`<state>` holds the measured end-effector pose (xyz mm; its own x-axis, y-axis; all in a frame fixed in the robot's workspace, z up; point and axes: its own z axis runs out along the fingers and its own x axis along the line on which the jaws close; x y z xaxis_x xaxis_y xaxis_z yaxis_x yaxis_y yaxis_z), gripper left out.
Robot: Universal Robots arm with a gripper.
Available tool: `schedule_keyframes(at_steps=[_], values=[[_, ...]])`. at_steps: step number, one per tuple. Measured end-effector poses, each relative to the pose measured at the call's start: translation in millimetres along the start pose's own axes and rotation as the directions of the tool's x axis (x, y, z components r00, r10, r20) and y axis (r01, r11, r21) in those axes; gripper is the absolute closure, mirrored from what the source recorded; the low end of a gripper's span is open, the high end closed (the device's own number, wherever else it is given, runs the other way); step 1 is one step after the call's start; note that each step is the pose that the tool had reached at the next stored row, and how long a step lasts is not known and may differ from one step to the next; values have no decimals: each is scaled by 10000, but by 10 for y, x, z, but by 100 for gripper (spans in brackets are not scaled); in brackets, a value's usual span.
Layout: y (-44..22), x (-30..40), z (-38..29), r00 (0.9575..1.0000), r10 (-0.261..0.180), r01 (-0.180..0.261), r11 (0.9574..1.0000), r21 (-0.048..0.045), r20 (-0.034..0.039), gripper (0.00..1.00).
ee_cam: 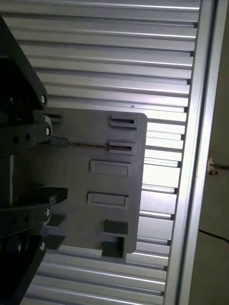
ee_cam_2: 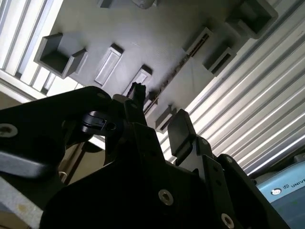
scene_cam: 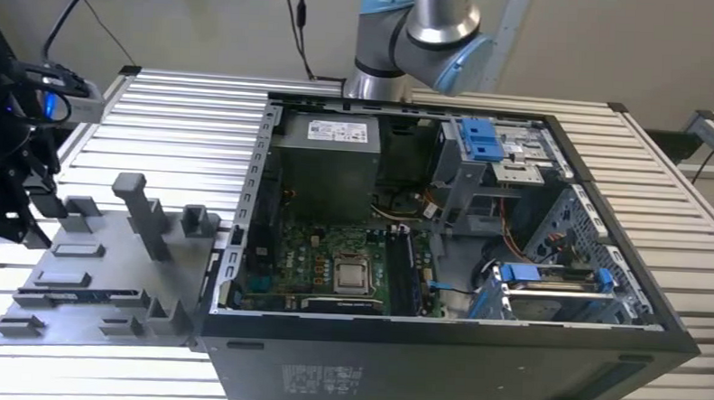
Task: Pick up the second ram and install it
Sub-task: 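Pick up the second ram and move it above second insertion slot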
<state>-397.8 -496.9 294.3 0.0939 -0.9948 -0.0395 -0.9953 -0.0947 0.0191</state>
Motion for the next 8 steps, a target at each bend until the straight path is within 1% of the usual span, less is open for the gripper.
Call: schedule_keyframes(at_steps=[4, 8], values=[[0, 5, 72, 10000, -2, 2, 10000, 50, -4, 52], [1, 9, 139, 10000, -1, 1, 10000, 56, -5, 52]])
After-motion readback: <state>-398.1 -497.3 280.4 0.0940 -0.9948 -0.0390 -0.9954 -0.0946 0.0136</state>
